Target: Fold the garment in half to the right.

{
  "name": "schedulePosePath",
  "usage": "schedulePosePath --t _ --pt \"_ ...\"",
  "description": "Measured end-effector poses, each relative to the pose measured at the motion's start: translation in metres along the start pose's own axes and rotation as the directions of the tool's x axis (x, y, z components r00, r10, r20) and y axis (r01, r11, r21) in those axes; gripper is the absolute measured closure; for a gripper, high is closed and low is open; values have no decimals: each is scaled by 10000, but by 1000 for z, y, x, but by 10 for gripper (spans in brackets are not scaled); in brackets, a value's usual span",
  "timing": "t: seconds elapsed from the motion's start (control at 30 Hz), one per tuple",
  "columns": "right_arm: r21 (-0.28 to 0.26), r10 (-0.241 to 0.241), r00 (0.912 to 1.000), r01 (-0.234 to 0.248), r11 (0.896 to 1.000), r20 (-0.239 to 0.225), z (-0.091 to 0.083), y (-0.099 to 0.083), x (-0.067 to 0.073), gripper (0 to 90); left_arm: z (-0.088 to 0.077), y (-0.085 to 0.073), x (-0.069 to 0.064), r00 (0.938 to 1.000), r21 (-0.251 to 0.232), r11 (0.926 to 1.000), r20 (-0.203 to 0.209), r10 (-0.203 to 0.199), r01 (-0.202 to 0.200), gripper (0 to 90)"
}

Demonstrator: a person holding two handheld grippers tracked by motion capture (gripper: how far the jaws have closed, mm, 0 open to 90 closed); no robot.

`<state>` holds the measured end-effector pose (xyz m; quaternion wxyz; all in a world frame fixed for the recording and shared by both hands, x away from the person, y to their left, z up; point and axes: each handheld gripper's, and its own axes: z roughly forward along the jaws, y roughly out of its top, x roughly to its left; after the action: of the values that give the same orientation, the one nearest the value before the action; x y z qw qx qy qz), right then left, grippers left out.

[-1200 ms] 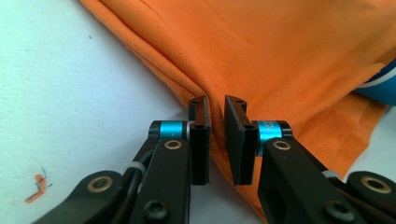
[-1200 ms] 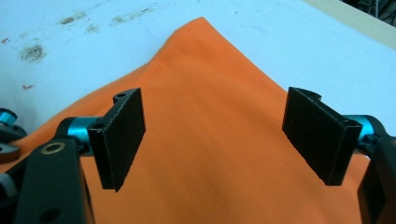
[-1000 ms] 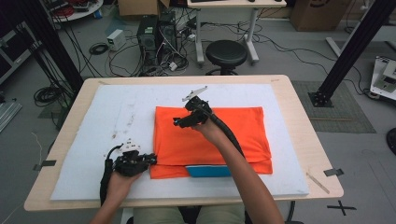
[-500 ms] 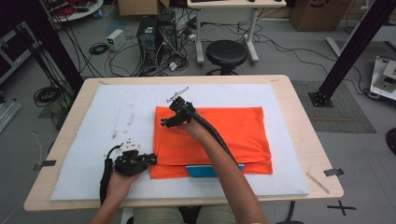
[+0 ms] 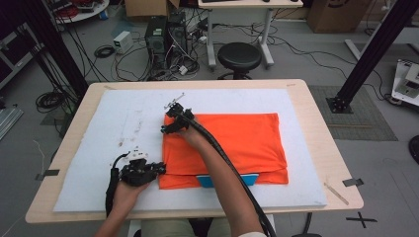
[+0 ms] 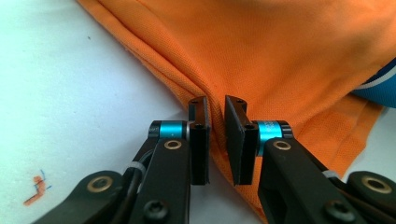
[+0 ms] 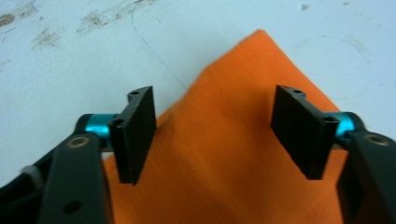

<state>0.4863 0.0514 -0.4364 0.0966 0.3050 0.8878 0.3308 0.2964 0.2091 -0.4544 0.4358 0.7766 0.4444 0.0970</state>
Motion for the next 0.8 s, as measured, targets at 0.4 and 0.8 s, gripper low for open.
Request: schedulePosePath --t 0.4,0.8 --pt "299 -102 9981 85 9995 602 16 8 7 540 0 0 0 10000 -4 10000 -42 38 -38 800" --pt "361 -76 9977 52 9993 681 15 11 11 828 -1 2 -1 9999 -208 9998 -126 13 -15 807"
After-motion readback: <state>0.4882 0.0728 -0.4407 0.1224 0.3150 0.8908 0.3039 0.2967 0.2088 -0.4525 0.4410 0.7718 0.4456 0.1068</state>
